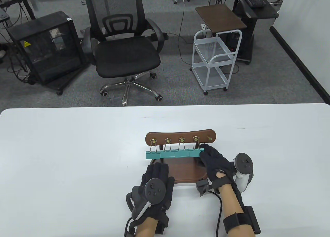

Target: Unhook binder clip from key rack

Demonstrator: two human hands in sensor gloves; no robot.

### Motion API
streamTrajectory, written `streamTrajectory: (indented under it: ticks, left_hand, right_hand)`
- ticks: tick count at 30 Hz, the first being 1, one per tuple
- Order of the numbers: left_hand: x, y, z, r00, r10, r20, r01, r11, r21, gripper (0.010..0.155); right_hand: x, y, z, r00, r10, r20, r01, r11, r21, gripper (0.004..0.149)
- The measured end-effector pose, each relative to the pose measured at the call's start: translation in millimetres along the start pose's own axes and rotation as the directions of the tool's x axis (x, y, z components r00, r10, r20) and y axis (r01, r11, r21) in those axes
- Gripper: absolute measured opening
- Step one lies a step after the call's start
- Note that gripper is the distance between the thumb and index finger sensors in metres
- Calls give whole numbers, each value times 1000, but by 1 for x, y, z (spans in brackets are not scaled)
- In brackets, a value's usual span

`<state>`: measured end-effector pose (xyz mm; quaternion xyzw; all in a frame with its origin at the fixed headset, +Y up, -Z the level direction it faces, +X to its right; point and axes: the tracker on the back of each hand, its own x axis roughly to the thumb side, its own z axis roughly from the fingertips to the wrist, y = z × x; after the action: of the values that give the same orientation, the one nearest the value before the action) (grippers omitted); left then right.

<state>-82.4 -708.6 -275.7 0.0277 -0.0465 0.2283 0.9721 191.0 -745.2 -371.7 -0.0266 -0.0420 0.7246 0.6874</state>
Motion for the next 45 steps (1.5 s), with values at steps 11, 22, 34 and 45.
streamTrajectory:
  ticks: [11,22,34,45]
  left_hand:
    - [0,0,0,1000,-3,-3,3,1000,-2,62]
    - [0,0,0,1000,-3,-3,3,1000,-1,62]
    - [1,0,-1,1000,7,5,-7,1000,-1,62]
    - [3,1,1,1000,12,14,-12,1000,10,62]
  right_hand:
    - [2,-2,-1,1000,-10,24,10,1000,3,52]
    - [2,-9,2,999,-26,22,26,1000,8,53]
    - [8,-24,24,999,-26,21,24,998,63,50]
    - [4,-56,50,1000,-15,-15,15,1000,27,49]
